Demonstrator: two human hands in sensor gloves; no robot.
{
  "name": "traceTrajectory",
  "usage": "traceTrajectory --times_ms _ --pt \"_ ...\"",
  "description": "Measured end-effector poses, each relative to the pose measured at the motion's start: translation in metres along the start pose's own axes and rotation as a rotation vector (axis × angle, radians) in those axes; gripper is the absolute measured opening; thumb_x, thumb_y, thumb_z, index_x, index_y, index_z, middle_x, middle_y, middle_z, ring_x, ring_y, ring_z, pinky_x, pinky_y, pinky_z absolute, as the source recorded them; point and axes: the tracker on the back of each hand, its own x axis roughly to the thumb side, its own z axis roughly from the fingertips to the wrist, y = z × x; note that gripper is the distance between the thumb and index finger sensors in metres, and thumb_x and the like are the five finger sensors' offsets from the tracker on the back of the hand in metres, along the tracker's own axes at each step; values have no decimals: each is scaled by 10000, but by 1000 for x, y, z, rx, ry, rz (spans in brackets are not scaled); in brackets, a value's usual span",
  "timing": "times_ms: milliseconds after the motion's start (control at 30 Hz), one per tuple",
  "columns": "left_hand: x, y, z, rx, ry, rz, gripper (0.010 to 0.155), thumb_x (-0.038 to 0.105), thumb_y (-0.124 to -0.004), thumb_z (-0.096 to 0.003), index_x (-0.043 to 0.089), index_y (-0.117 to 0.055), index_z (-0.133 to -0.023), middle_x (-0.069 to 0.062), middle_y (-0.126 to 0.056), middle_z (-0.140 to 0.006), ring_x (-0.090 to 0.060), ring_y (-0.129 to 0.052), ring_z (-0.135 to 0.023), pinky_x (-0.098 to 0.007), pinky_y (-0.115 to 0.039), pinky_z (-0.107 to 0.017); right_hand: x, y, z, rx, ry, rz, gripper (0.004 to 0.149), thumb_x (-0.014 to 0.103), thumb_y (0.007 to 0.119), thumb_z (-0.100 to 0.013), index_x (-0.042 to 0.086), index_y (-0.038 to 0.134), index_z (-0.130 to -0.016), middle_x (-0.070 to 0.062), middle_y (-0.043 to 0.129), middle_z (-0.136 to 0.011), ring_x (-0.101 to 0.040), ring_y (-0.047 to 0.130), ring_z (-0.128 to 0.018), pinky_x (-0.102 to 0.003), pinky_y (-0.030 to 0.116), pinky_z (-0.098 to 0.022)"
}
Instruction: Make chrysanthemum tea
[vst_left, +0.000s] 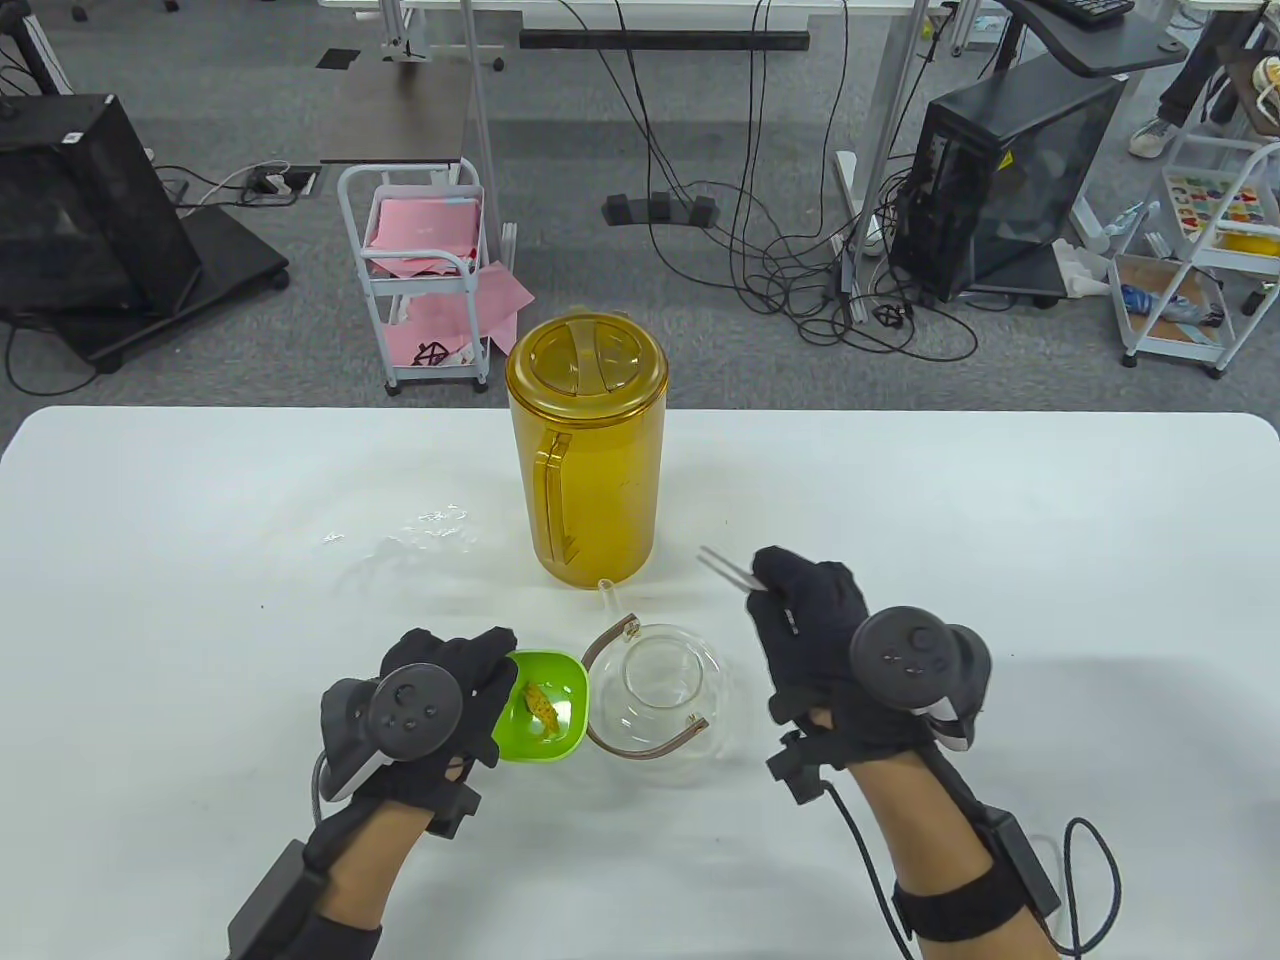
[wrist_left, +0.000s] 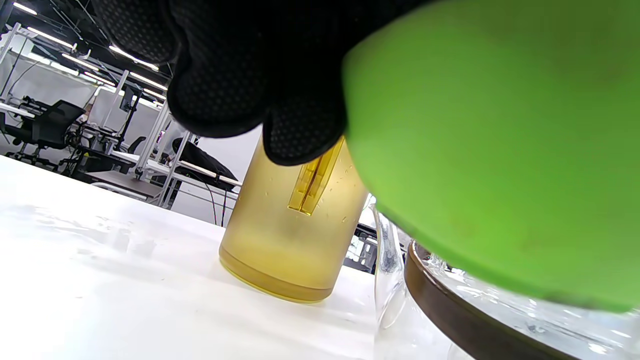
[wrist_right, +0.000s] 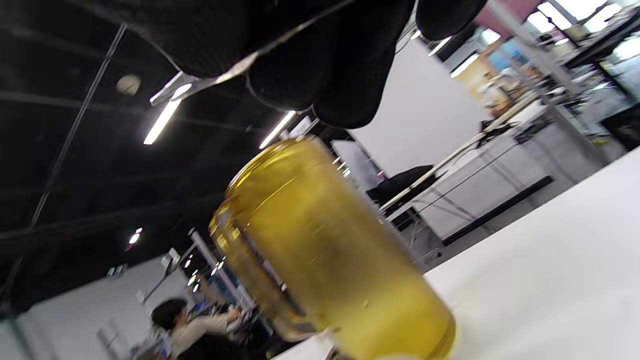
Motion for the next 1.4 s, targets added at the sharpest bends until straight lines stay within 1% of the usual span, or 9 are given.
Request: traceTrajectory --times_ms 67,167,267,400,567,767,933,1133,1400 --pt "-2 2 0 7 7 3 425 397 -883 -543 198 -890 -920 -6 -1084 -643 -300 -976 -558 -659 -614 -705 29 15 -6 133 -62 102 519 414 729 -579 207 653 -1048 -18 858 -855 -302 847 -912 -703 436 -747" --pt "-5 6 0 16 22 4 429 396 -884 -543 194 -889 -921 -8 -1085 -641 -300 -976 -557 -658 -616 -703 67 37 -14 248 -121 290 508 424 761 -581 224 699 -1044 -11 880 -858 -298 838 -928 -705 431 -753" --pt "-11 10 0 20 39 -10 429 398 -884 -543 195 -891 -920 -8 -1085 -640 -300 -976 -556 -658 -616 -703 97 61 -20 324 -153 506 503 435 778 -579 239 723 -1039 -1 903 -845 -291 842 -930 -706 423 -758" --pt "-18 14 0 28 57 -1 426 395 -886 -543 194 -893 -919 -11 -1086 -638 -302 -975 -555 -659 -616 -702 120 91 -27 423 -151 668 499 440 795 -581 239 747 -1036 -6 914 -838 -295 841 -931 -708 408 -763" --pt "-21 20 1 46 62 3 425 392 -886 -545 189 -894 -918 -14 -1086 -636 -303 -976 -553 -658 -616 -702 137 118 -30 403 -162 821 498 441 806 -577 234 760 -1028 -3 921 -828 -290 848 -924 -704 406 -767" --pt "-18 22 1 53 57 -3 426 394 -888 -542 190 -897 -916 -14 -1088 -634 -303 -978 -549 -658 -618 -701 141 134 -32 392 -163 875 483 435 807 -577 231 775 -1014 1 926 -808 -284 858 -909 -701 404 -769" --pt "-19 22 2 53 66 0 425 394 -885 -546 188 -895 -917 -12 -1088 -633 -303 -978 -548 -659 -618 -700 139 130 -32 371 -165 841 462 417 795 -580 231 780 -1003 6 924 -791 -282 857 -903 -705 403 -767" --pt "-20 22 2 55 81 0 425 390 -887 -544 186 -897 -916 -12 -1089 -631 -304 -979 -545 -660 -617 -699 136 112 -31 319 -164 767 451 409 779 -581 227 782 -994 13 922 -777 -275 862 -895 -706 415 -762" --pt "-22 23 2 49 97 -1 426 395 -885 -545 185 -898 -915 -13 -1088 -633 -305 -978 -547 -661 -614 -700 106 52 -26 228 -55 610 454 414 770 -584 225 777 -997 15 921 -776 -277 861 -894 -701 427 -761"
